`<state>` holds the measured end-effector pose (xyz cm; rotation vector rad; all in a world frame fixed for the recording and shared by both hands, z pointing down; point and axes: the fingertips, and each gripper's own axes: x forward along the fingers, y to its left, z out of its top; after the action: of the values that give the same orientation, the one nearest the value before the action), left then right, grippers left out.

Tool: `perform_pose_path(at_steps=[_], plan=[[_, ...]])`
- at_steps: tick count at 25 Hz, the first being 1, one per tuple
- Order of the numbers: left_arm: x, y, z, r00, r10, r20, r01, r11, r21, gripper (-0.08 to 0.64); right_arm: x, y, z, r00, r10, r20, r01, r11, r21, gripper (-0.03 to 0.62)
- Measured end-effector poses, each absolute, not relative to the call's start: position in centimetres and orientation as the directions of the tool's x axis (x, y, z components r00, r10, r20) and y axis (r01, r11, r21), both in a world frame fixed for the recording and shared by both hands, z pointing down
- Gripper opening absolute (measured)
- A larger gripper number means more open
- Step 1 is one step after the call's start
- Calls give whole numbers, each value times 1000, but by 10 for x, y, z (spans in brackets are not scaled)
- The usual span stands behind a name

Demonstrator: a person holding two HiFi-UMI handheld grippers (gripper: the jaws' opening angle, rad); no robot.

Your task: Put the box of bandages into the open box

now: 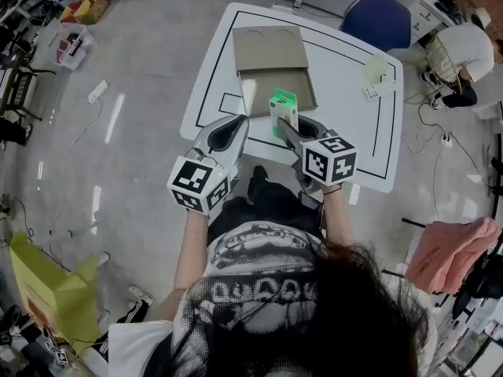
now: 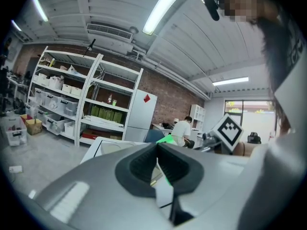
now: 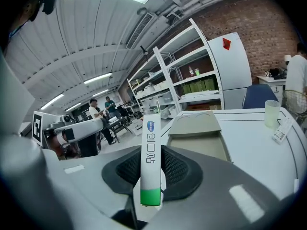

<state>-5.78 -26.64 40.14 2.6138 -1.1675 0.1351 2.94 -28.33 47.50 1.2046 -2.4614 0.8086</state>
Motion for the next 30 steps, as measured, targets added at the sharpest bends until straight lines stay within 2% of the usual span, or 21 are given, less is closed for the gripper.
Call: perform_pose_path(at_steps=[14, 22, 30], plan=[[-39, -309, 403, 658, -719, 221, -753, -629, 194, 0, 38, -364, 522, -662, -439, 607, -702, 648, -296, 95], [-39, -313, 402, 645, -733, 218, -764, -616, 190, 0, 27, -396, 565, -669, -237, 704, -600, 731, -324, 95], [-54, -315, 407, 608, -760, 229, -794, -577, 192, 0, 10, -409, 613, -673, 17, 740, -527, 690, -495, 95]])
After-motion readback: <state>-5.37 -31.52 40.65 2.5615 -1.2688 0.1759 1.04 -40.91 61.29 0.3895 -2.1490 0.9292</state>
